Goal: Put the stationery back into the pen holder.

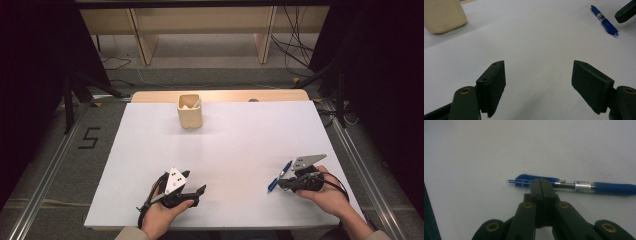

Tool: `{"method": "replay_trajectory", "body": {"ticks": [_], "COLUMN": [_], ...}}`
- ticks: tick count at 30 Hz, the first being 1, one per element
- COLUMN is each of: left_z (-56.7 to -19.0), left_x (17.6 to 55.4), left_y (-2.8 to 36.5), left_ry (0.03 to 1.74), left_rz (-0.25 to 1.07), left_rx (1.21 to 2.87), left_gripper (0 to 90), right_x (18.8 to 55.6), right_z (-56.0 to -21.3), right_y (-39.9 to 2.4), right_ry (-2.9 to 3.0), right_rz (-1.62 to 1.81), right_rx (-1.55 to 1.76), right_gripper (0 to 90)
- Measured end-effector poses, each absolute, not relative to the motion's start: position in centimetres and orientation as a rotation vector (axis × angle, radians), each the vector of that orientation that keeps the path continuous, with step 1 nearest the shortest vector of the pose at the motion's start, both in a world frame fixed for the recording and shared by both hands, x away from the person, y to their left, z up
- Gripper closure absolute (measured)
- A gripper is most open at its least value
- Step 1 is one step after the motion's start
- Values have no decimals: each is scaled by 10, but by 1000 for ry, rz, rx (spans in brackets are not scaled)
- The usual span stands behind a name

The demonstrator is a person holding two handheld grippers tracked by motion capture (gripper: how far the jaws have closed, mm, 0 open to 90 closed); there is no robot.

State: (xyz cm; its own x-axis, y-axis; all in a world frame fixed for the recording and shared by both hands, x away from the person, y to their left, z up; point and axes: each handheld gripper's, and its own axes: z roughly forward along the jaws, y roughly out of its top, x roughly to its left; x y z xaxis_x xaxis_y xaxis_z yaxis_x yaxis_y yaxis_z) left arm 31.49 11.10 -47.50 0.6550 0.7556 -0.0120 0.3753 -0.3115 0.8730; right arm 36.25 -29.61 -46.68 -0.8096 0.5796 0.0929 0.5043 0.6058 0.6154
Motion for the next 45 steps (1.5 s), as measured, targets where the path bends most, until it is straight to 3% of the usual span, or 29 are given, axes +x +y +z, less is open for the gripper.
{"method": "replay_trajectory", "body": {"ticks": [45], "left_z": [-475], "left_x": [316], "left_y": [110], "left_ry": [886], "left_rz": [508], "left_rx": [1925], "left_gripper": [275], "right_x": [357], "right_z": [-477], "right_y": [-281], "right_ry": [2737], "right_rz": [951], "right_rx": [888], "right_gripper": [900]}}
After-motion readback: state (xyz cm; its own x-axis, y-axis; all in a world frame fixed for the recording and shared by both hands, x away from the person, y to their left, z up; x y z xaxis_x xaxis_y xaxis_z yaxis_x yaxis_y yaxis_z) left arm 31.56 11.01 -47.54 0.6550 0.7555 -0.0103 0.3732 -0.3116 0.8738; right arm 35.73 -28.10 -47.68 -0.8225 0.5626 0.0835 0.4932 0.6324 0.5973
